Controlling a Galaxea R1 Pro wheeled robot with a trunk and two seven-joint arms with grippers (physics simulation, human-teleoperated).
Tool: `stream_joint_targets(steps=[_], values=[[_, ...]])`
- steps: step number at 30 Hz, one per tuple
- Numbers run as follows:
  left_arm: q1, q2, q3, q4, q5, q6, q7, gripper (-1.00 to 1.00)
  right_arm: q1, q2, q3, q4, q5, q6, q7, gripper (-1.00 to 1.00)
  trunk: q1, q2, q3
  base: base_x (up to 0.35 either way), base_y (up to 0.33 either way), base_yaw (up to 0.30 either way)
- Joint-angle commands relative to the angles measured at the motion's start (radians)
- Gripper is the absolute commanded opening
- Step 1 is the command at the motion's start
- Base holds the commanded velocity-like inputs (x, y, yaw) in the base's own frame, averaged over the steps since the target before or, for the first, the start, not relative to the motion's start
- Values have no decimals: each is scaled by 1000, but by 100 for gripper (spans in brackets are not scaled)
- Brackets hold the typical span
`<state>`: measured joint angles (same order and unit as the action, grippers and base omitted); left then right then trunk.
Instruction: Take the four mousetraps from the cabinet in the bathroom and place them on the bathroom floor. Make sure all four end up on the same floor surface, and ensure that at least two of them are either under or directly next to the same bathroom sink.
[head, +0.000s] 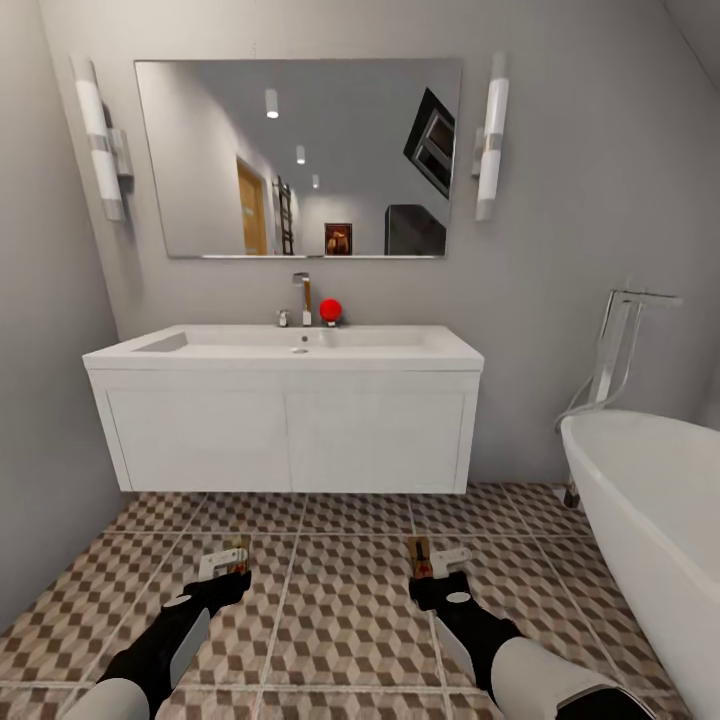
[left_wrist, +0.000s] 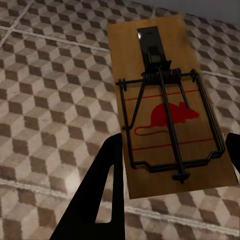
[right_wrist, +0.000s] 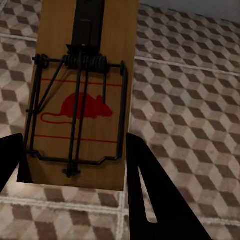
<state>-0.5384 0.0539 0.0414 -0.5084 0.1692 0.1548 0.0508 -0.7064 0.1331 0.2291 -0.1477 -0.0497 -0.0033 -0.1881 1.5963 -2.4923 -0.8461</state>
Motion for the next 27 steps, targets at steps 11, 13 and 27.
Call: stream_joint_targets(steps=[11, 13, 27], values=[[0, 1, -1, -2, 9, 6, 6, -100, -1, -1, 7, 0, -9, -2, -2, -100, 8, -10, -43, 0, 0, 0], [0, 1, -1, -2, 9, 7, 6, -100, -1, -1, 7, 0, -9, -3, -2, -100, 9, -11, -51, 0, 0, 0], [0, 1, -1, -21, 8, 6, 8, -100, -1, -3, 8, 0, -9, -22, 0, -100, 11, -12, -70, 0, 0, 0]])
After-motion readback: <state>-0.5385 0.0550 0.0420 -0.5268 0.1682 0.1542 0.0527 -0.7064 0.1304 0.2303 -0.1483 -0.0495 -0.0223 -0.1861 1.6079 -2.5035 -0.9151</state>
